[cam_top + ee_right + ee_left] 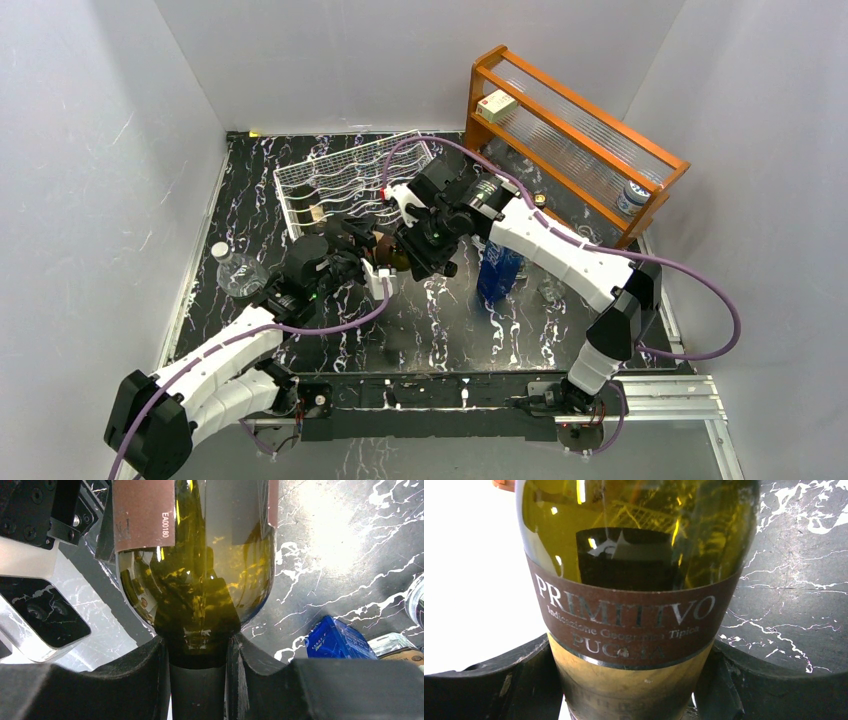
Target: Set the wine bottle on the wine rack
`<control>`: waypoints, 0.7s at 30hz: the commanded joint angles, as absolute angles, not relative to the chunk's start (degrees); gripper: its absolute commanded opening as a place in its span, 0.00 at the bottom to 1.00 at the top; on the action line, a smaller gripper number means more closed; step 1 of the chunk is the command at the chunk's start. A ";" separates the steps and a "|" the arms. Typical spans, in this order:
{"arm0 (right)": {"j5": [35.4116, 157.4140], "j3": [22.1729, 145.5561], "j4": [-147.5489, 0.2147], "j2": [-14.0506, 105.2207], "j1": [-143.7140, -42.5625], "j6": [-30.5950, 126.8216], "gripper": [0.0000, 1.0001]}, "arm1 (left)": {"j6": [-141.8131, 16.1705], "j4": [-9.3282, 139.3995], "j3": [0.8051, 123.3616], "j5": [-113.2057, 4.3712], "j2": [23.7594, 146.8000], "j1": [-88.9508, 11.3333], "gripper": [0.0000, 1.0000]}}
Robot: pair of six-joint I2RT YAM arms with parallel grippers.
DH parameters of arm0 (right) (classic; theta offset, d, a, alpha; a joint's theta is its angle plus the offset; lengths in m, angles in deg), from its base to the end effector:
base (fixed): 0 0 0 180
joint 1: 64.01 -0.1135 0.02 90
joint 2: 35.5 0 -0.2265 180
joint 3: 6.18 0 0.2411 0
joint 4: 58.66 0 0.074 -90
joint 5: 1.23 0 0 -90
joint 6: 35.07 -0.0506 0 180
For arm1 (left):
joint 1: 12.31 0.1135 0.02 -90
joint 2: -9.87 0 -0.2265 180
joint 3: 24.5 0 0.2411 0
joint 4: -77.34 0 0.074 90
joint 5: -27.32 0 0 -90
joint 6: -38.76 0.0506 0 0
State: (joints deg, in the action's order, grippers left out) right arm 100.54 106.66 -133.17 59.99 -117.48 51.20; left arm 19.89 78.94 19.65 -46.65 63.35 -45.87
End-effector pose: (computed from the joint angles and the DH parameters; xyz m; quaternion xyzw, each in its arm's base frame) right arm 0.1934 0.2784 0.3071 -0.4276 0.8535 0.2210 0.1998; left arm 0.1961 -0.1469 0.2399 0.6465 0.3830 0.1103 0.6505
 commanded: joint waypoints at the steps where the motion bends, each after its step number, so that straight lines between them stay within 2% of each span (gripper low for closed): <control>1: 96.18 106.22 -131.13 57.44 -117.62 48.71 0.00 | 18.93 87.96 20.94 -45.85 61.37 -46.02 0.39; 2: 95.49 105.96 -130.44 56.88 -117.62 48.43 0.00 | 18.44 88.49 20.58 -45.93 61.42 -46.00 0.54; 3: 94.80 105.70 -129.67 56.27 -117.58 48.16 0.00 | 17.79 89.03 20.30 -45.97 61.59 -45.97 0.77; 4: 94.12 105.14 -128.82 55.58 -117.62 47.83 0.00 | 17.41 89.31 20.12 -46.04 61.68 -45.97 0.96; 6: 92.78 104.32 -127.18 54.20 -117.61 47.20 0.00 | 16.99 88.73 20.34 -46.23 61.93 -45.97 0.98; 16: 83.87 99.96 -120.64 47.34 -117.62 41.13 0.00 | 16.68 82.67 22.17 -45.17 62.84 -45.98 0.98; 21: 87.82 97.59 -120.33 46.21 -117.62 43.79 0.00 | 6.09 86.06 23.82 -47.79 62.89 -46.00 0.98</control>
State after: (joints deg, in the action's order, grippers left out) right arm 85.83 97.29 -128.53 50.26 -117.57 42.46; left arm 14.71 82.35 20.11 -47.13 63.37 -45.87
